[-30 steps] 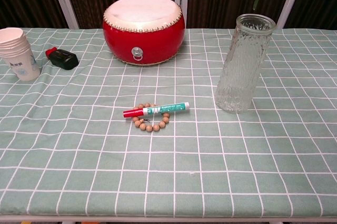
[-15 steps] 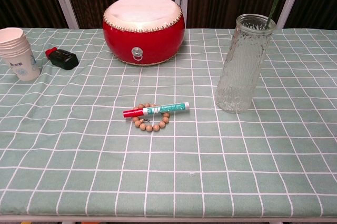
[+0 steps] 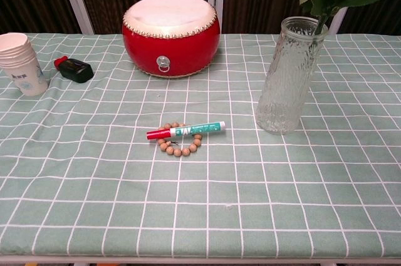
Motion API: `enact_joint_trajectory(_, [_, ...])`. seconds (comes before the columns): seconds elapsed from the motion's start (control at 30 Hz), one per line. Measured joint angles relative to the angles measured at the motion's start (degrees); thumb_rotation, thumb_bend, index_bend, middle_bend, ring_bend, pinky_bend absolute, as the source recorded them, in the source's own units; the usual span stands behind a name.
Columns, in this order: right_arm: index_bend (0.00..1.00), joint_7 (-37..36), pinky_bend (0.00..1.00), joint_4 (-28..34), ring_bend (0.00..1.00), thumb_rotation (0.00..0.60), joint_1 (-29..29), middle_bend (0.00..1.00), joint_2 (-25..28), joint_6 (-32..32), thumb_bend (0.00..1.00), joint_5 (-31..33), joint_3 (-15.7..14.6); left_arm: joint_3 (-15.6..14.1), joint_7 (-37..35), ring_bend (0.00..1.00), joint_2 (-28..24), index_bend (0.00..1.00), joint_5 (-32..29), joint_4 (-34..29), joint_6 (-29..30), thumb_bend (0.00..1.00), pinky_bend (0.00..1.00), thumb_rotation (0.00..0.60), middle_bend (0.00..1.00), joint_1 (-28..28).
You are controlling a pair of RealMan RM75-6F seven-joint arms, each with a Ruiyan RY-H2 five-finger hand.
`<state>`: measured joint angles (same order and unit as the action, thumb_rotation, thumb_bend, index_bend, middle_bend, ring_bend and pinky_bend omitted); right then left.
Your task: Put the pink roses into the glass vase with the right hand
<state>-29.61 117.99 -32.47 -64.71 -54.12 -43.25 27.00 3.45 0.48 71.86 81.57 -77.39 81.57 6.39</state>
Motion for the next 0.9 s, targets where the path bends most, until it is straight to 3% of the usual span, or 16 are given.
enact_joint_trajectory(0.37, [0.64,-3.90,0.00,-6.56,0.00,0.600,0.20,0.23,-3.36,4.06,0.06,-3.35,-0.58,0.11,-0.18,0.00,-0.54,0.09,-0.32,-0.07,-0.45,0.00,0.16,0.600,0.00,0.12])
enact_joint_trajectory(0.5, [0.53,-4.94,0.00,-8.07,0.00,0.600,0.22,0.21,-3.87,5.09,0.02,-5.32,-0.53,0.18,-0.17,0.00,-0.48,0.09,-0.50,0.30,-0.60,0.00,0.16,0.600,0.00,0.18])
enact_joint_trajectory(0.77, [0.18,-5.03,0.00,-9.60,0.00,0.600,0.45,0.12,-3.73,6.53,0.00,-10.35,-1.20,0.20,-0.03,0.00,-0.44,0.09,-0.37,0.26,-0.31,0.00,0.16,0.600,0.00,0.15])
enact_joint_trajectory(0.9, [0.11,-5.42,0.00,-9.64,0.00,0.600,0.87,0.09,-3.10,6.80,0.00,-12.28,-1.41,0.15,-0.14,0.00,-0.39,0.09,-0.39,0.39,-0.29,0.00,0.16,0.600,0.00,0.07])
